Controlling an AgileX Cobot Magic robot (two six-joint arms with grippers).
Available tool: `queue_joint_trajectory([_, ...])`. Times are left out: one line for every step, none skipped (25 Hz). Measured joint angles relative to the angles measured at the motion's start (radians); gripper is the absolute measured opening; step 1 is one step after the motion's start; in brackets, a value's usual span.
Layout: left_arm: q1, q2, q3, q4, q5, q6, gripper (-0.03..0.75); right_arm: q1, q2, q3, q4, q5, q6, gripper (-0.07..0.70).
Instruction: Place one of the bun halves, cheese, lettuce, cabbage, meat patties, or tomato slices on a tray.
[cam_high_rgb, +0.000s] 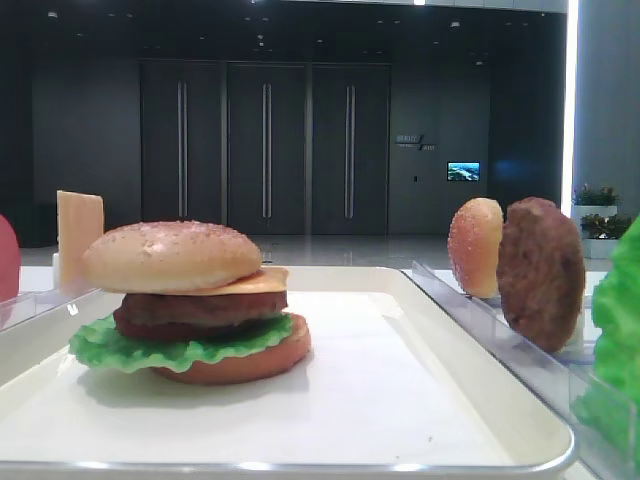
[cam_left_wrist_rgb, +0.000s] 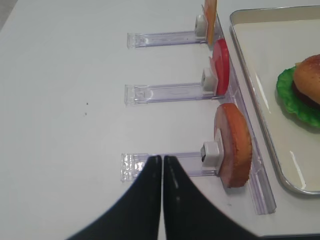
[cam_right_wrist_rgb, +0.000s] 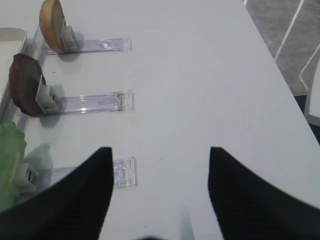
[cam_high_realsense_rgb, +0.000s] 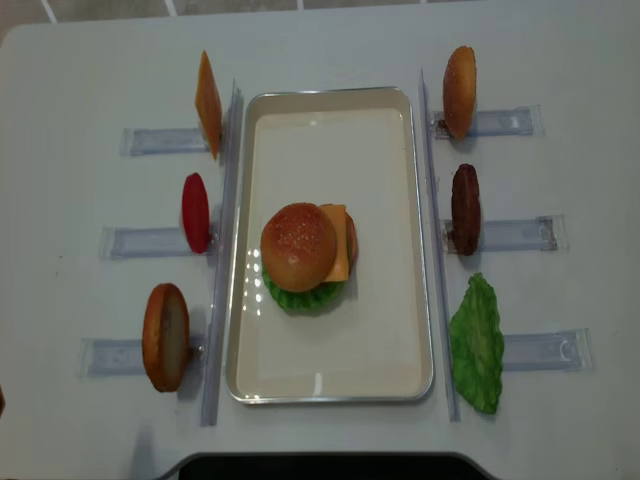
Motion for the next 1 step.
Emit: queue_joint_trajectory([0.000,0.000,0.000,0.000,0.000,0.000,-0.007,0.000,0.000,0.000,0.000,0.000,0.000,0.402])
